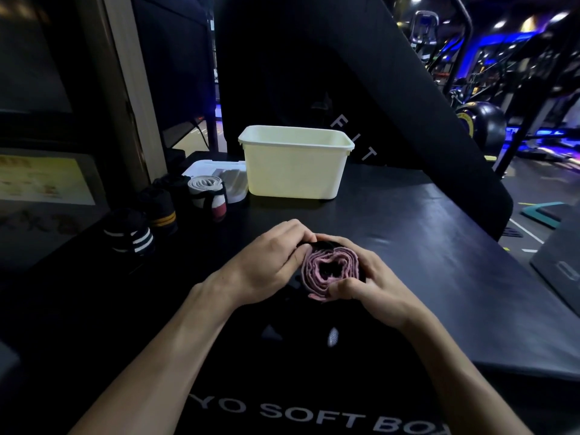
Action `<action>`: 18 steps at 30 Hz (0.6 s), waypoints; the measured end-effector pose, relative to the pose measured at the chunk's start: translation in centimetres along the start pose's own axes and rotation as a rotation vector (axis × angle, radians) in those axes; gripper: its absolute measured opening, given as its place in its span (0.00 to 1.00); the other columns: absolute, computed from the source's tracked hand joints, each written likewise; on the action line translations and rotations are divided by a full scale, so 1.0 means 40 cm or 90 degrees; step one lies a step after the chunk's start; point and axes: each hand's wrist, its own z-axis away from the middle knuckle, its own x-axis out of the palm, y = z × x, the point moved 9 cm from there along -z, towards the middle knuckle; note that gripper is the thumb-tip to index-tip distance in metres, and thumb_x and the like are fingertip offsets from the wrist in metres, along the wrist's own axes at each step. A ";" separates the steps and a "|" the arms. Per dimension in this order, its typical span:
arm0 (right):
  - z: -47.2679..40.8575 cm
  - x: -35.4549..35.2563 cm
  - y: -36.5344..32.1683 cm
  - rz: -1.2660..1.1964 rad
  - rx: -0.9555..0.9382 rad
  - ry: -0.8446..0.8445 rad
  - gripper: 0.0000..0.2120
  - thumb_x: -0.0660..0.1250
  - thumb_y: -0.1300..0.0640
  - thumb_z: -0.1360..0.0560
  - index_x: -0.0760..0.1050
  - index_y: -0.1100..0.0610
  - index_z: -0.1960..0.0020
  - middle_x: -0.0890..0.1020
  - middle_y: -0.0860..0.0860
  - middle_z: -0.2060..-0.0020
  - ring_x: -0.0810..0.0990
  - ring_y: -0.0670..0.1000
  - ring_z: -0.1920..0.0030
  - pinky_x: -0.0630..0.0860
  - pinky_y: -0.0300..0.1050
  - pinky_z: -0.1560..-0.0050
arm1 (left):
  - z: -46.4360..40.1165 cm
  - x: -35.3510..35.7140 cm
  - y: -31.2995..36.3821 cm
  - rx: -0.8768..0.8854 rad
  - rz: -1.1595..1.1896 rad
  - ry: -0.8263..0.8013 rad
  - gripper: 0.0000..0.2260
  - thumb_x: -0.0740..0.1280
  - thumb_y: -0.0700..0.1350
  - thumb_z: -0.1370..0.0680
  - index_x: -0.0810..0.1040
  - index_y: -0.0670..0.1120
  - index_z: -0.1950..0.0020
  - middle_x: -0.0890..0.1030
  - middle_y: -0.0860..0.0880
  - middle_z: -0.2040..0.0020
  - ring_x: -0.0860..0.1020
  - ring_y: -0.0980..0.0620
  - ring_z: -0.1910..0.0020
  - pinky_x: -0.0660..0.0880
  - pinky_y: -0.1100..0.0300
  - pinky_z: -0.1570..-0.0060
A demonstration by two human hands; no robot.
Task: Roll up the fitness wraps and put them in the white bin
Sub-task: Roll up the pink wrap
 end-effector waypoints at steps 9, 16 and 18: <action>0.007 -0.015 -0.012 -0.012 -0.043 0.110 0.30 0.72 0.49 0.36 0.68 0.55 0.37 0.78 0.44 0.44 0.83 0.47 0.48 0.81 0.43 0.52 | -0.012 -0.030 0.006 0.021 0.002 0.030 0.13 0.59 0.49 0.15 0.78 0.42 0.51 0.78 0.51 0.56 0.77 0.51 0.57 0.74 0.55 0.55; -0.012 -0.017 0.007 -0.025 -0.011 0.103 0.19 0.67 0.63 0.33 0.74 0.61 0.42 0.81 0.51 0.58 0.79 0.44 0.59 0.76 0.37 0.57 | -0.001 -0.004 -0.036 -0.027 0.059 0.040 0.20 0.59 0.53 0.15 0.75 0.41 0.60 0.76 0.50 0.65 0.74 0.50 0.65 0.72 0.49 0.63; -0.012 -0.003 0.005 0.003 -0.004 0.084 0.18 0.66 0.61 0.32 0.73 0.58 0.42 0.81 0.55 0.54 0.78 0.46 0.56 0.75 0.41 0.54 | 0.004 -0.004 -0.052 -0.054 0.092 0.051 0.22 0.60 0.54 0.16 0.74 0.40 0.63 0.74 0.46 0.68 0.72 0.50 0.69 0.71 0.49 0.66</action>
